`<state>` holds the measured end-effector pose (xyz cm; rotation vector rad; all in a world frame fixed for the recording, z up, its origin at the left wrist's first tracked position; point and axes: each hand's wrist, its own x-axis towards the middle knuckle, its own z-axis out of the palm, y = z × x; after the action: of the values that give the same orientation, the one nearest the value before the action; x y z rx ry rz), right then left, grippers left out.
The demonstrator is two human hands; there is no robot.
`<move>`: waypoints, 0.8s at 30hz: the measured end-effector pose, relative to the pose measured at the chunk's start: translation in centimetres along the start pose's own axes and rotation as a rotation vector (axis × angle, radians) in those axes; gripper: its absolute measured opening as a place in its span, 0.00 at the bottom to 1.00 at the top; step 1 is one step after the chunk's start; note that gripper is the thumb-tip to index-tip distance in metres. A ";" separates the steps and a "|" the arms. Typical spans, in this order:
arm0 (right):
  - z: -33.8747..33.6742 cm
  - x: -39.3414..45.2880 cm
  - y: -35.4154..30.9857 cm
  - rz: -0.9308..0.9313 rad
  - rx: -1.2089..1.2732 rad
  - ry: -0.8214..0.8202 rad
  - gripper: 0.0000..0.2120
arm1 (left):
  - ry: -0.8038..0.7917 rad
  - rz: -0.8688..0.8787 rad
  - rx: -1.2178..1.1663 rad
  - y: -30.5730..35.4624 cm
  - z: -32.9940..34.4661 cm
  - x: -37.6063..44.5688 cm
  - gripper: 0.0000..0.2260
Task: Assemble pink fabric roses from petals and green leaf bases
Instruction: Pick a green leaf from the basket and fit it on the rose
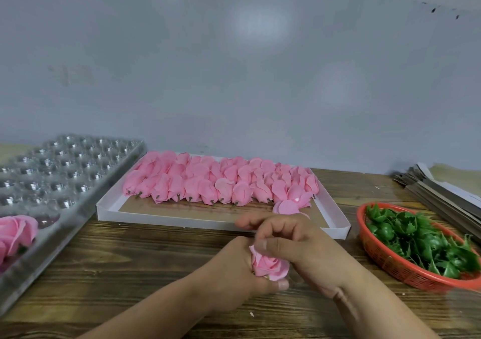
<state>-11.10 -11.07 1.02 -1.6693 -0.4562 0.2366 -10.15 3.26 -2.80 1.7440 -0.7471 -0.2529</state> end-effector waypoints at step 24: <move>-0.7 0.8 0.9 0.099 0.275 0.161 0.06 | 0.215 0.005 -0.122 0.1 -0.3 0.0 0.07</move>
<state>-9.93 -11.44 0.28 -1.4293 -0.2088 0.2249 -10.05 3.45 -2.66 1.6235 -0.5688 -0.1028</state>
